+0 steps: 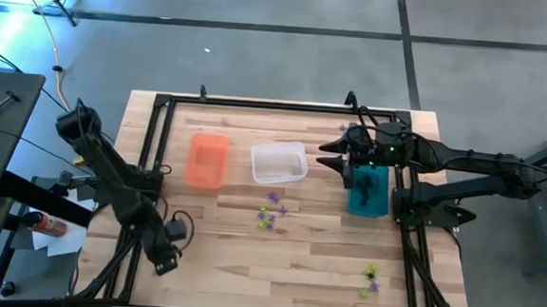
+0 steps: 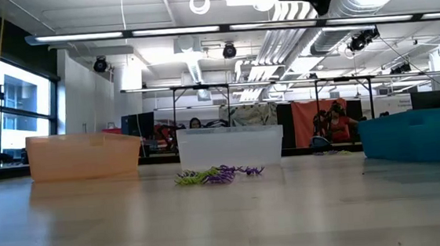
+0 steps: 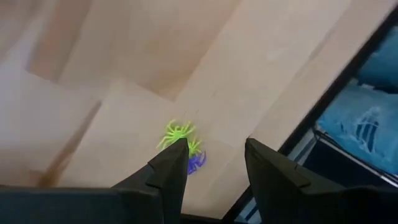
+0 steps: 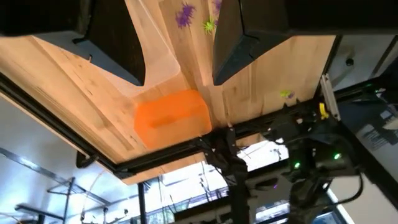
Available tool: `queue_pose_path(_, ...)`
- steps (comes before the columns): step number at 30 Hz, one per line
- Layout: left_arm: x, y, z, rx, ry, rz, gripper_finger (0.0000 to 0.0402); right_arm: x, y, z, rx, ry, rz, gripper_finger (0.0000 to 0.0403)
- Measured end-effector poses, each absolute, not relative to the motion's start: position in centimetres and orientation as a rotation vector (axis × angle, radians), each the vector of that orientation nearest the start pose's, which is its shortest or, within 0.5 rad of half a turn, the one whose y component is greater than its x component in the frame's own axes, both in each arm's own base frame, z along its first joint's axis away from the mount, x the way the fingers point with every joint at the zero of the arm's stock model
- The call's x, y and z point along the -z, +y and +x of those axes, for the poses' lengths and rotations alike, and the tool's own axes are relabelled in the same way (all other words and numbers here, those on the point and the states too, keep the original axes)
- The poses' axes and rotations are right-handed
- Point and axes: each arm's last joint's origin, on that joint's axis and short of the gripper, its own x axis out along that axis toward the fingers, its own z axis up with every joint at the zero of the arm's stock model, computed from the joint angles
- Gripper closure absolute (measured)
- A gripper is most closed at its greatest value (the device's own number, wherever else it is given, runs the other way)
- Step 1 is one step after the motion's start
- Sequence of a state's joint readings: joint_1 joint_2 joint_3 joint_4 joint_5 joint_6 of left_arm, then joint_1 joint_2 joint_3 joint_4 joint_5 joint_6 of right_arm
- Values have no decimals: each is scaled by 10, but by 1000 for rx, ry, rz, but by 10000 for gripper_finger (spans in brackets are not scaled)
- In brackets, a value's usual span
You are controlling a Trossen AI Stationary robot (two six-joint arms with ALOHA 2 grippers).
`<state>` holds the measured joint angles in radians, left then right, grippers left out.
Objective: Sort Halloween decoration
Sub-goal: Put the green spider toy into the orange bin
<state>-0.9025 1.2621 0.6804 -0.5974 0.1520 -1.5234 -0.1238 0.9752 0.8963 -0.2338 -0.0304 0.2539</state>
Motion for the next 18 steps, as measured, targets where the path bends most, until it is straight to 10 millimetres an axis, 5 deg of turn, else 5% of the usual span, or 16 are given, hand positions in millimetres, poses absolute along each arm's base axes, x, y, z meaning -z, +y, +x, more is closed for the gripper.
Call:
queue_pose_path(9,-157,-187,125,-330,1618,-634,257,-329,-26,210,151,333,295,219)
queue_pose_path(18,-147,-198,130,-283,1597,-637,257,-329,-27,210,190,330,305,219)
